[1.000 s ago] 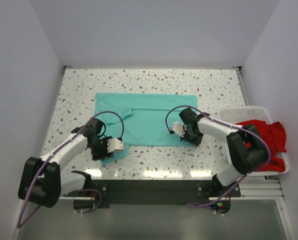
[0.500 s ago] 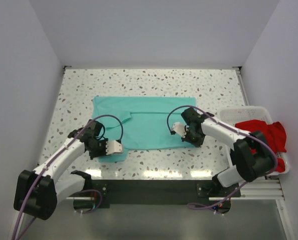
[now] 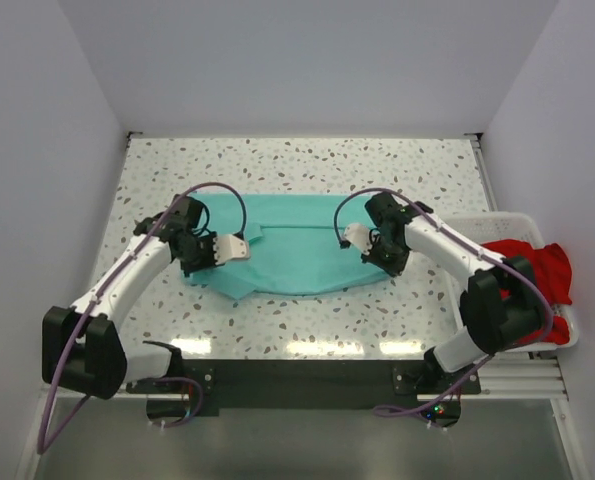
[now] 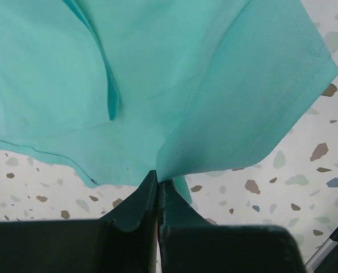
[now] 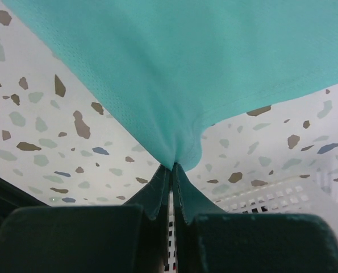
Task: Fold and stack the t-shirts
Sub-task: Fold the tshirt
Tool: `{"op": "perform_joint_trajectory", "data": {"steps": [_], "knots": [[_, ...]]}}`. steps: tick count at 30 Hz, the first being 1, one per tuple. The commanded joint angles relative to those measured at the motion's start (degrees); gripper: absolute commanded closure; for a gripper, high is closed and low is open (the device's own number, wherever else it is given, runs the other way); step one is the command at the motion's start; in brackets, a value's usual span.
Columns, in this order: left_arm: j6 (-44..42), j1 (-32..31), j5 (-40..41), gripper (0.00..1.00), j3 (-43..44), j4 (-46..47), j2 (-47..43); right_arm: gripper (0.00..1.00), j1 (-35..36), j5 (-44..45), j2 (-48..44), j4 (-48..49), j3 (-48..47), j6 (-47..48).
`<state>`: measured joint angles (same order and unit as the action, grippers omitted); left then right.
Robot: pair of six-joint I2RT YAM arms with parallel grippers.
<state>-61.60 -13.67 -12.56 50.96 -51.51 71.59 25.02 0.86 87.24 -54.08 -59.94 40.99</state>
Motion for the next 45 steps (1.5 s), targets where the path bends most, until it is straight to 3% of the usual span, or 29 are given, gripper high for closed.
{"op": "perform_joint_trajectory", "data": {"steps": [1,7,18,45], "knots": [[-0.71,1.89,0.6,1.0,6.24,2.55,3.36,1.0,-3.2,-0.69,2.92,-2.86,-4.47,2.51],[-1.76,3.83,-0.1,1.0,12.23,5.27,8.64,1.0,-8.75,-4.37,7.32,-4.28,-10.54,4.71],[-2.03,5.06,0.69,1.0,18.91,8.88,16.21,1.0,-9.63,-4.2,14.79,-4.01,-19.94,5.76],[-1.33,7.08,1.39,1.0,22.6,13.27,25.96,1.0,-11.83,-2.01,25.52,-4.01,-28.82,7.35]]}}
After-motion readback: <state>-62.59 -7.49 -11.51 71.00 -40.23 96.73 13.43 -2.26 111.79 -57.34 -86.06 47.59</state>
